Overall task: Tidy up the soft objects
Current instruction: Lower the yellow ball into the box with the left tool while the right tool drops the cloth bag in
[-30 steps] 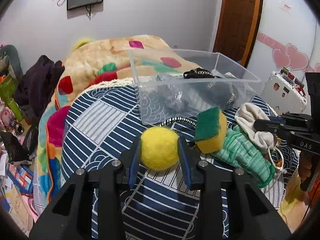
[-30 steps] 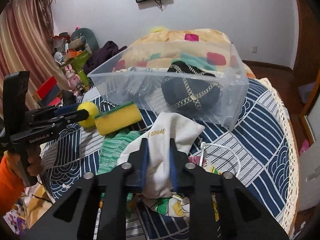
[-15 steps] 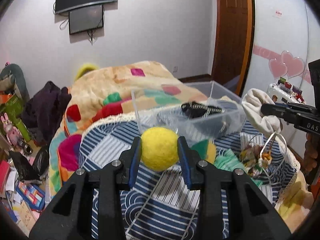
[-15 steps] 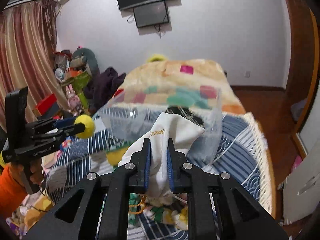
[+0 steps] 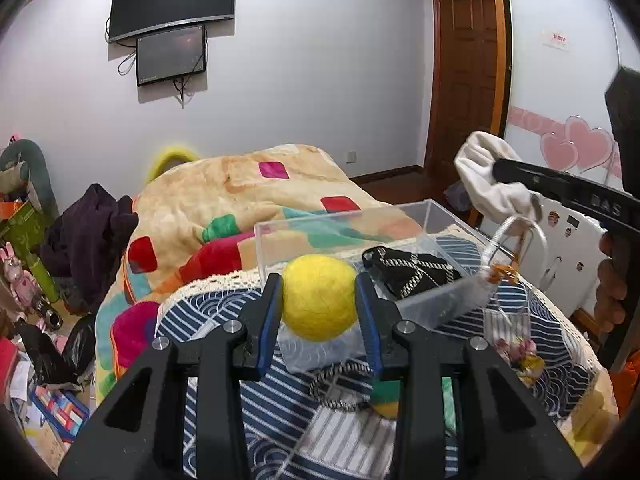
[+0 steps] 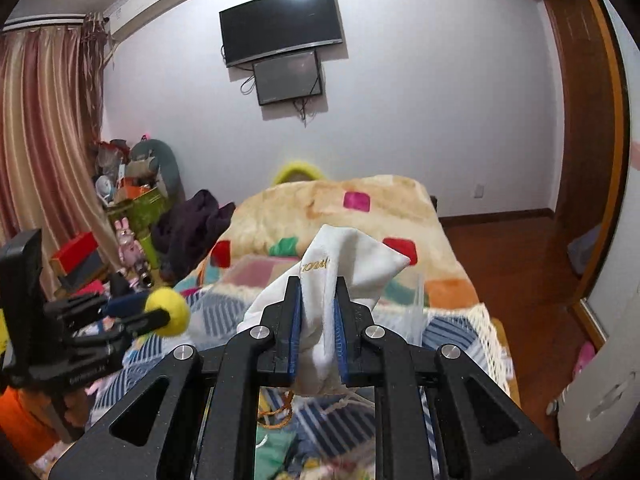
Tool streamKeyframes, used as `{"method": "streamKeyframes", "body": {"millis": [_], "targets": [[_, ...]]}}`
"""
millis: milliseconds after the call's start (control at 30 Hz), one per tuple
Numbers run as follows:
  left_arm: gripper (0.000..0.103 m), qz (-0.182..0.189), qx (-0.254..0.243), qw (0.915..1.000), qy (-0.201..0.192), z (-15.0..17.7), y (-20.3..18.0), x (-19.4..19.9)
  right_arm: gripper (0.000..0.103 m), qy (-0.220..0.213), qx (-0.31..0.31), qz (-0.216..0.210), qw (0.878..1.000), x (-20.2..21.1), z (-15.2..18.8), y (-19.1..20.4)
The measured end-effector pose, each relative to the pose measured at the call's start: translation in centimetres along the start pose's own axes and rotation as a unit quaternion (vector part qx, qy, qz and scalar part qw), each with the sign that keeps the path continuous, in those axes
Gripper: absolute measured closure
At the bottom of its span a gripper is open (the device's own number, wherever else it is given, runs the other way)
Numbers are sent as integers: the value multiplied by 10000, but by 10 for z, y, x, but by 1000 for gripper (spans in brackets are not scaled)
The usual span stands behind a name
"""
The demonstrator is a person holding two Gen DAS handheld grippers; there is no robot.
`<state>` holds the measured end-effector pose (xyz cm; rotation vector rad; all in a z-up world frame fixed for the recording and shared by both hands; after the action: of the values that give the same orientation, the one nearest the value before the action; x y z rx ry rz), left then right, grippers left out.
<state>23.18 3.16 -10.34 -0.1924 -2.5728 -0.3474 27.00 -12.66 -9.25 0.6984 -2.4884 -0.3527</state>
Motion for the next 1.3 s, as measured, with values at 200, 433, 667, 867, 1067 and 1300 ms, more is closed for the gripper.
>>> {"method": "streamKeyframes", "body": {"millis": [200, 433, 667, 867, 1067, 1300], "targets": [[67, -45, -81, 9998, 195, -2, 4, -27, 90, 157, -118, 77, 9998, -33, -7, 2], [67, -22, -130, 9985, 539, 7, 4, -58, 90, 844, -128, 65, 9963, -70, 15, 5], [67, 62, -84, 9972, 734, 13, -1, -74, 90, 1482, 152, 215, 9886, -96, 41, 6], [67, 46, -59, 9962, 864, 19, -3, -80, 90, 1852, 485, 242, 9812, -102, 59, 8], [62, 61, -62, 9964, 840, 20, -3, -75, 88, 1958, 576, 304, 9785, -102, 62, 6], [48, 193, 94, 9973, 706, 17, -4, -60, 74, 1884, 517, 197, 9805, -87, 54, 6]]}}
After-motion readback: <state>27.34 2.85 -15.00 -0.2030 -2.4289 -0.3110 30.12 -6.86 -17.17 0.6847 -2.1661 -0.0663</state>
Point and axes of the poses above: each gripper's, at about its wrist camera, not at the fingertips, and x roughly against the way its jaws point, y to its left, z to its underside, the point moved 9 cm from there along -x, roughly the way its jaws point, and after that the axes turned 14 degrees about -x, right-handed, at the moved point
